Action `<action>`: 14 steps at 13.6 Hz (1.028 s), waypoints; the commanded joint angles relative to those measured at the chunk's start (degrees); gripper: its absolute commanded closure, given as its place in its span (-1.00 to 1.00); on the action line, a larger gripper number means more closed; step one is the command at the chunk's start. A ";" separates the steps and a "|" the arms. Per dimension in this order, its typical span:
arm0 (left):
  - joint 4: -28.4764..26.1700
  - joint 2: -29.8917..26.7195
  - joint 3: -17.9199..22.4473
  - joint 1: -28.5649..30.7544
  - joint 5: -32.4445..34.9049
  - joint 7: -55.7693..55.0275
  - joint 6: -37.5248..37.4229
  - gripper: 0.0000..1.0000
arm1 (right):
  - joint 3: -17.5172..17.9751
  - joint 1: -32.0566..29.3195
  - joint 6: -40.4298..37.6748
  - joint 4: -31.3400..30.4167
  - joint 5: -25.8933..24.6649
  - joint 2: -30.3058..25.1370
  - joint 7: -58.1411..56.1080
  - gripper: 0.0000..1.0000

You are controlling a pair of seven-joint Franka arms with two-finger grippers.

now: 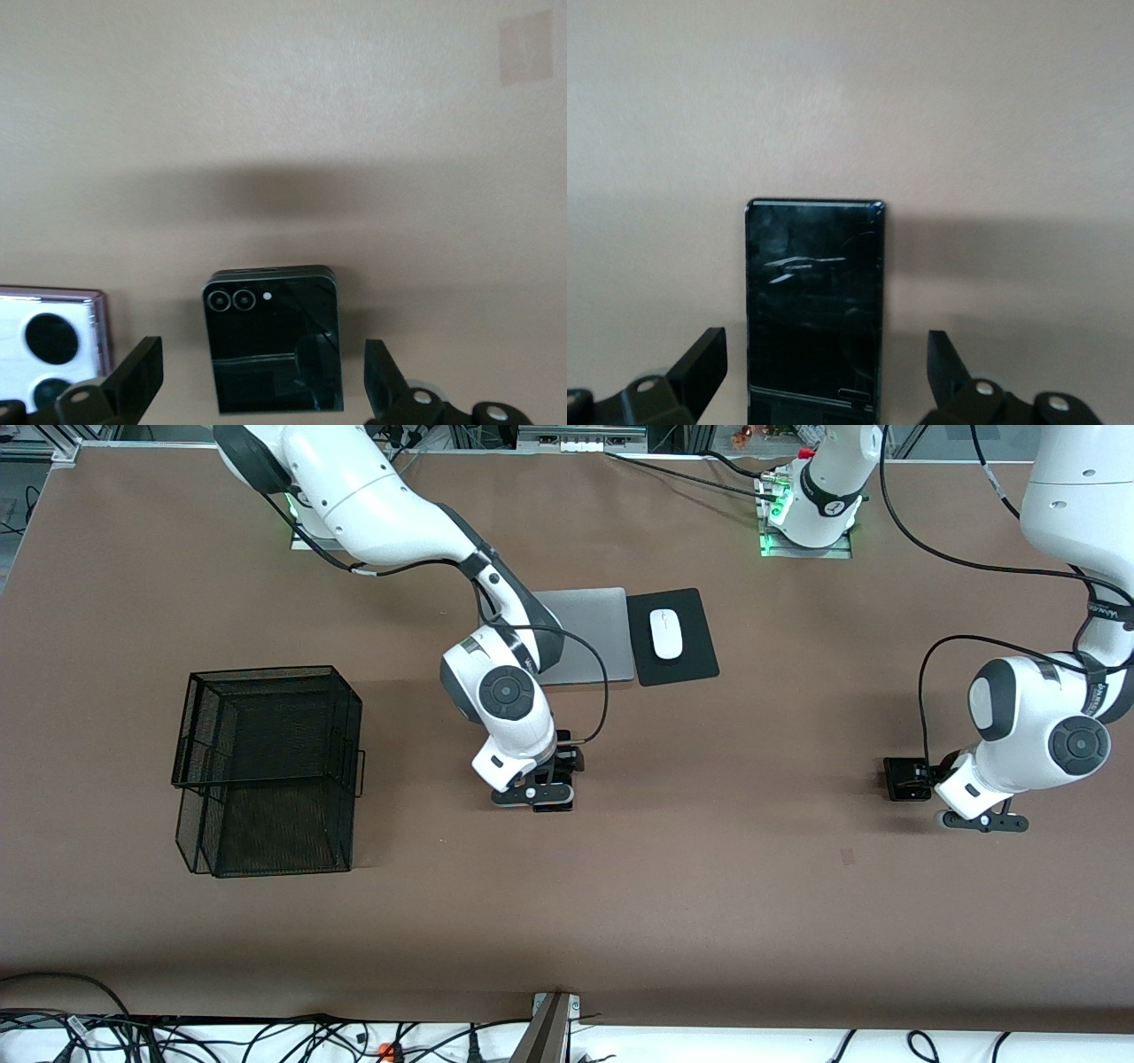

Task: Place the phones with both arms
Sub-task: 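Grasp the black phone with the right gripper while the left gripper grasps the flip phone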

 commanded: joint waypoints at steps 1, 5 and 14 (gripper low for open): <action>-5.79 -2.19 -0.81 1.64 -1.19 0.31 5.16 -1.00 | -0.48 1.03 0.93 1.36 -1.34 1.76 1.25 -1.00; -7.47 -1.84 -0.81 2.17 -1.19 0.30 7.81 -1.00 | -0.48 1.30 2.16 0.92 -1.17 3.16 1.34 -1.00; -9.14 -0.25 -0.90 2.43 -4.27 -2.42 13.00 -1.00 | -0.48 1.82 2.87 0.39 -1.08 3.52 2.83 -1.00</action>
